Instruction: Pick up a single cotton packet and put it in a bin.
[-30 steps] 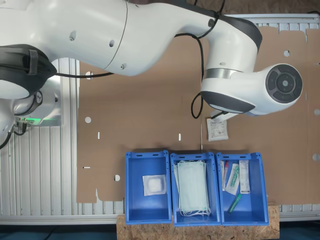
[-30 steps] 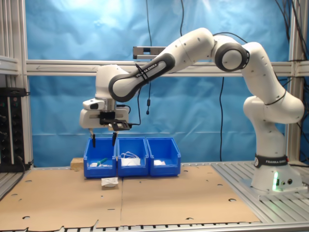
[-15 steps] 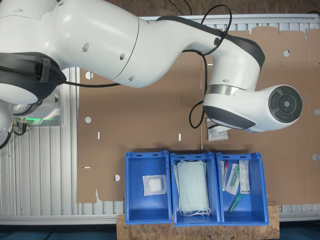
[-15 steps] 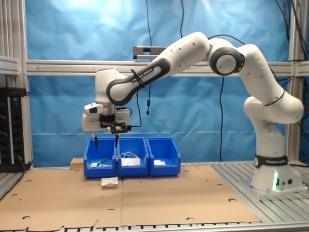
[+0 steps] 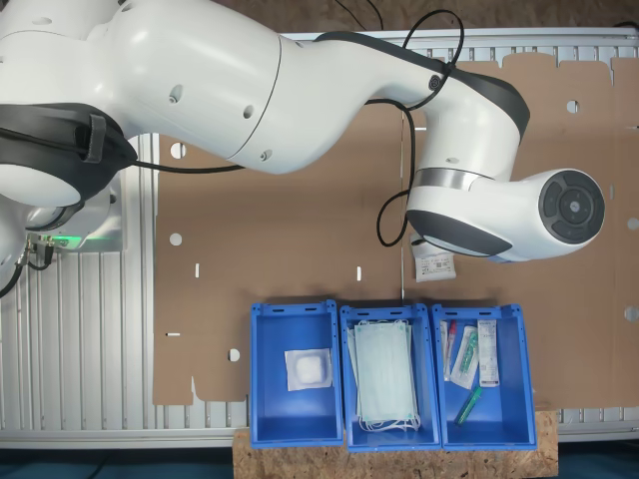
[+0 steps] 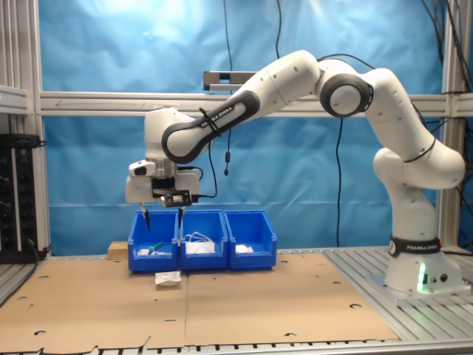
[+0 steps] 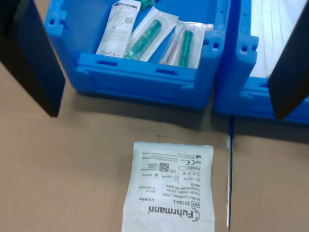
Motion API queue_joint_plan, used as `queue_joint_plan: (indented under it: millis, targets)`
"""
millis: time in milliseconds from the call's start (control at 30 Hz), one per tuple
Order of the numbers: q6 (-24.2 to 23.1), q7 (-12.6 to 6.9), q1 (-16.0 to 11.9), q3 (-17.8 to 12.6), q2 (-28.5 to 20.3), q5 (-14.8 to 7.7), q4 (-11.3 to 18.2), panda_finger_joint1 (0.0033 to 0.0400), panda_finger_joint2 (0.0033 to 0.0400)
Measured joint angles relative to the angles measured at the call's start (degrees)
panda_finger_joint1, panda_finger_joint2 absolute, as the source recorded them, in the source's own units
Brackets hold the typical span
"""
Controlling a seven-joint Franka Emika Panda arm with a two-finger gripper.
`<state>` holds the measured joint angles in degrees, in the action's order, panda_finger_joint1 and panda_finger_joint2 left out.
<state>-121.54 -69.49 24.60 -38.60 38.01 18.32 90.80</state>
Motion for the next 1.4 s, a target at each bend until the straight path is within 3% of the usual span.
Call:
queue_joint_plan:
  millis: [333,567,1400]
  targets:
    - [0.4,3.36,0.0,0.4,1.8,0.0,-0.2,0.0400,0.0400]
    - [0.2,4.68,-0.2,0.8,3.7,0.0,-0.2,0.0400,0.0400]
    - [-5.3,4.45,-6.9,7.2,9.9,0.0,-0.7,0.0400,0.0400]
